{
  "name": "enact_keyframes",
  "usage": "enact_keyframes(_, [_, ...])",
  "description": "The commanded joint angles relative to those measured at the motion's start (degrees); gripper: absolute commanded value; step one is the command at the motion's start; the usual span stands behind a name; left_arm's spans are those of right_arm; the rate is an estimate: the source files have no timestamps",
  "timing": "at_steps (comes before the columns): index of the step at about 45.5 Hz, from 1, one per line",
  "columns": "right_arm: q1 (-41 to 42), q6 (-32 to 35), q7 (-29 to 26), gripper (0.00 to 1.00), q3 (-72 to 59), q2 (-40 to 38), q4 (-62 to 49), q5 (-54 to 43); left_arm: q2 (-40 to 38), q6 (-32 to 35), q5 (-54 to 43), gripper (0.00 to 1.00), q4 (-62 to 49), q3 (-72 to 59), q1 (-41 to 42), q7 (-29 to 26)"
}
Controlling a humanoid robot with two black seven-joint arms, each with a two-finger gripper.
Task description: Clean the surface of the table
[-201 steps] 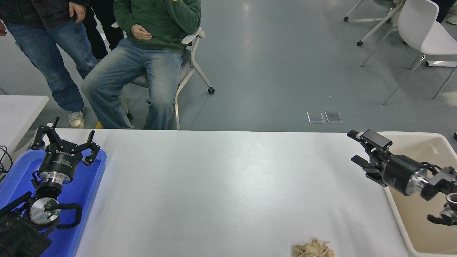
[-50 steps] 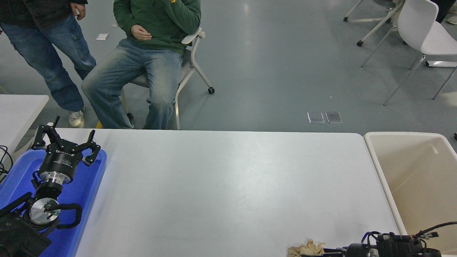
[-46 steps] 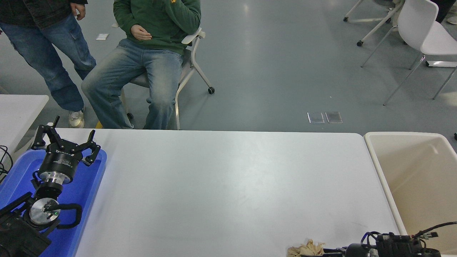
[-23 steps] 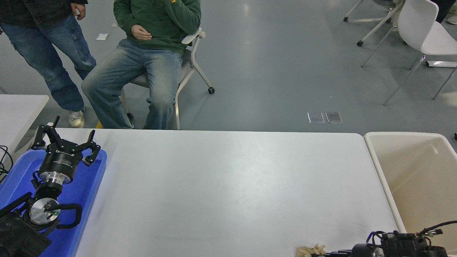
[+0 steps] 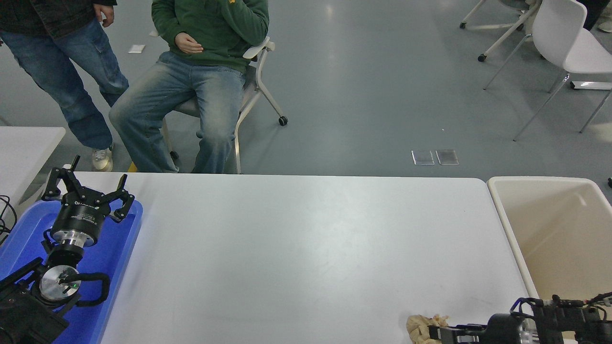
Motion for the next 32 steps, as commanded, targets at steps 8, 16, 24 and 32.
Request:
enact_keyframes(8, [12.87, 9.84, 0.63, 0.0, 8.77, -13.72, 1.83, 16.72, 0.0, 0.0, 0.0, 1.0, 0.0, -0.08, 0.02, 0.0])
enact_keyframes(16, [19.46, 13.36, 0.63, 0.0, 8.69, -16.8, 1.56, 19.36, 0.0, 0.0, 0.0, 1.0, 0.0, -0.09, 0.02, 0.0])
enact_keyframes(24, [23.42, 15.12, 0.54, 0.0, 8.34, -17.59, 1.13, 19.71, 0.0, 0.0, 0.0, 1.0, 0.0, -0.09, 0.02, 0.0])
enact_keyframes(32, [23.86, 15.21, 0.36, 0.0, 8.42, -17.59, 1.04, 19.71, 0.0, 0.0, 0.0, 1.0, 0.0, -0.09, 0.02, 0.0])
